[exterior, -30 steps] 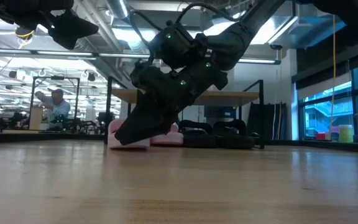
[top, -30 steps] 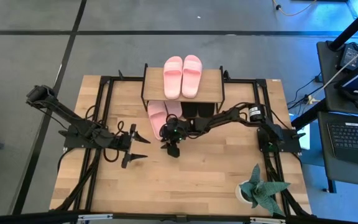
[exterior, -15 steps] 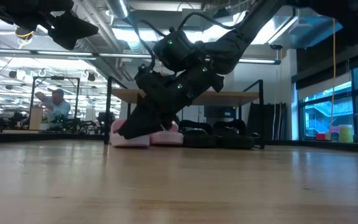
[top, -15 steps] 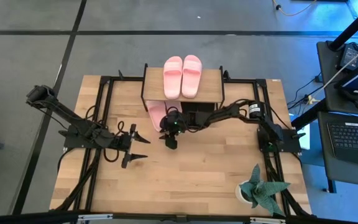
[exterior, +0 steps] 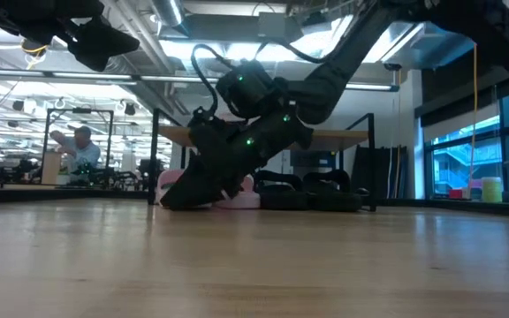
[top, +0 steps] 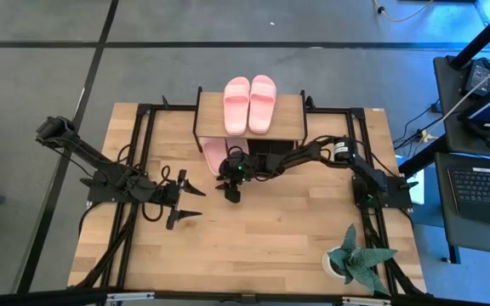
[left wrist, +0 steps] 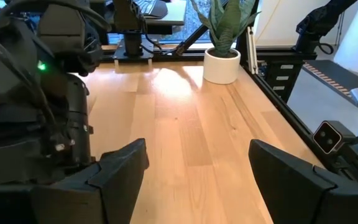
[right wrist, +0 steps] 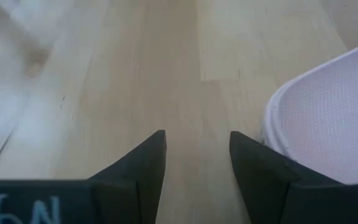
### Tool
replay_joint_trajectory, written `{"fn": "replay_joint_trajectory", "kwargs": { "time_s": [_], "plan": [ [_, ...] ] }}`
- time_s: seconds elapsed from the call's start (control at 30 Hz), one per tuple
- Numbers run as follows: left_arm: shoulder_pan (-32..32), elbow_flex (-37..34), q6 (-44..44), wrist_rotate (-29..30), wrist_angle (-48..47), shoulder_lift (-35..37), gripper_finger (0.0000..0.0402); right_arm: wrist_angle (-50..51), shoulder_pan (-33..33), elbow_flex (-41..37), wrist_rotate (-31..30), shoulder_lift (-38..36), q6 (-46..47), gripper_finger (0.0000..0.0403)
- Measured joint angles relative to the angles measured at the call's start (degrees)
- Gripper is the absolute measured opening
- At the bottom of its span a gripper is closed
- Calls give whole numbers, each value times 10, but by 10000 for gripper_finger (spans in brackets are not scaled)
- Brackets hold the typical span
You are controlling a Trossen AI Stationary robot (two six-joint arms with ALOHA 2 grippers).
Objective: Pick and place slides into the shelf
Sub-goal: Put the pink slipper slide under the shelf
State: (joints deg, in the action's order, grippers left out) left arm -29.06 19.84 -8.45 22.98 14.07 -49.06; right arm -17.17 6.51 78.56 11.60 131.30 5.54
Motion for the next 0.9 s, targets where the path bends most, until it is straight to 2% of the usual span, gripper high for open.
{"fn": "replay_joint_trajectory", "kwargs": {
  "time_s": [0.27,0.57,0.9],
  "plan": [
    [0,0,0,0,0,0,276,0,2,18,1,9,2,180],
    [0,0,-4,0,-2,0,276,22,2,50,-88,10,-19,180],
    [0,0,-4,0,-6,0,276,20,2,50,-124,9,-21,180]
  ]
}}
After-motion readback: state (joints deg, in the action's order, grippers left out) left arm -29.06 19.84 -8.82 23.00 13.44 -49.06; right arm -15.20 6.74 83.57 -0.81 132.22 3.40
